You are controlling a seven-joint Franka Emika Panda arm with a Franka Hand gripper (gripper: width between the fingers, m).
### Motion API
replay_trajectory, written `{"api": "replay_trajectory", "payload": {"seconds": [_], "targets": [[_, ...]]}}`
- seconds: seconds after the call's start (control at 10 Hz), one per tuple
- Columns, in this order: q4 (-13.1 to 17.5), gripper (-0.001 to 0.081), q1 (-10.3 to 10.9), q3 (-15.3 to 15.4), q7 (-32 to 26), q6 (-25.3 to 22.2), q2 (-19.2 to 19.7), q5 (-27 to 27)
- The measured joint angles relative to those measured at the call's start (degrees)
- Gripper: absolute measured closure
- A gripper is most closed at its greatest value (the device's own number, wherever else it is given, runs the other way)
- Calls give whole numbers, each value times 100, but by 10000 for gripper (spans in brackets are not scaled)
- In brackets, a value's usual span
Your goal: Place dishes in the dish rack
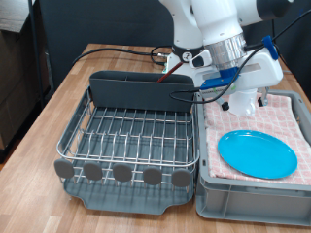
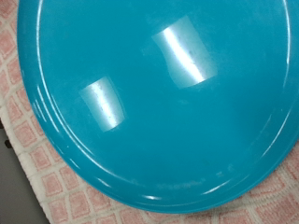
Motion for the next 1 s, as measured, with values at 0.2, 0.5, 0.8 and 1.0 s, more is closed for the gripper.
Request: {"api": "replay_trajectory", "payload": {"seconds": [0.2,0.5,0.8,1.0], "targets": [[6,3,0,87,-169,121,147,222],[54,3,0,235,-257,405,372,546],[153,3,0,363,-461,637,605,971],[220,3,-1,410,-608,715,736,1173]]}}
